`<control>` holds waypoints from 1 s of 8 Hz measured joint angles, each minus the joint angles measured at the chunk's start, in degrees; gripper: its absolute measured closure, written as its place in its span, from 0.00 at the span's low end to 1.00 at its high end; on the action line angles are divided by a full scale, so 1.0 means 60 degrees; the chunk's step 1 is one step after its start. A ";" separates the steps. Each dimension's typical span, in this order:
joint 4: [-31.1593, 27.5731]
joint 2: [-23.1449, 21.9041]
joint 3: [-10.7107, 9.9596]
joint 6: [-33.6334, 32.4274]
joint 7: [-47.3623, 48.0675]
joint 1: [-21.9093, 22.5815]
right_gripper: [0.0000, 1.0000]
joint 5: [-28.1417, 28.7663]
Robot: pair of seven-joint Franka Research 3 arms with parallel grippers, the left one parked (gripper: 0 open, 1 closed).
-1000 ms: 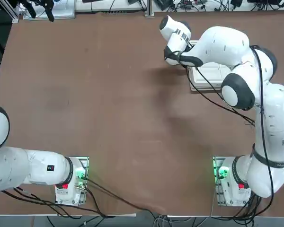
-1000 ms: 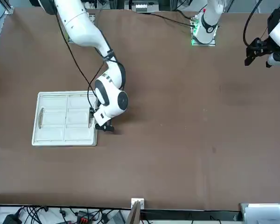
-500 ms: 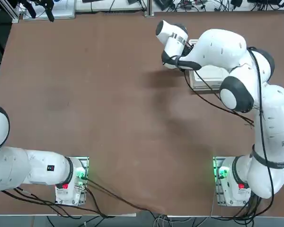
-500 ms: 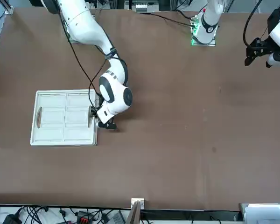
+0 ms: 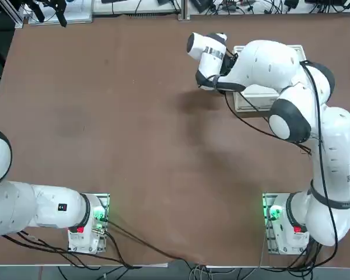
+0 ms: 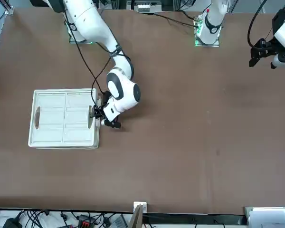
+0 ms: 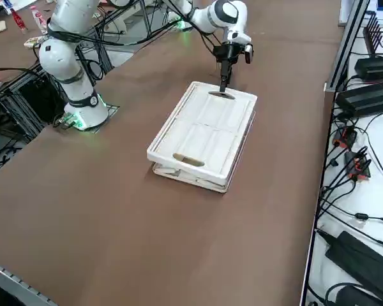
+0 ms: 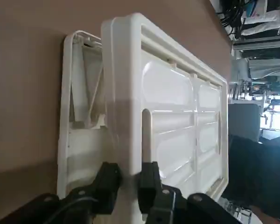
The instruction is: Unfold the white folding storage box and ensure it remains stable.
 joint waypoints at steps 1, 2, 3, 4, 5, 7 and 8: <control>0.0054 0.0000 0.0000 -0.0195 0.0040 0.0079 0.74 -0.0183; 0.0115 -0.0001 0.0000 -0.0408 0.0050 0.0161 0.74 -0.0372; 0.0188 0.0000 0.0001 -0.0654 0.0072 0.0251 0.74 -0.0550; 0.0249 -0.0001 0.0000 -0.0842 0.0094 0.0318 0.74 -0.0695; 0.0275 0.0000 -0.0001 -0.0988 0.0116 0.0379 0.74 -0.0807; 0.0298 0.0002 -0.0002 -0.1248 0.0164 0.0480 0.74 -0.1044; 0.0345 0.0001 -0.0003 -0.1359 0.0167 0.0505 0.74 -0.1187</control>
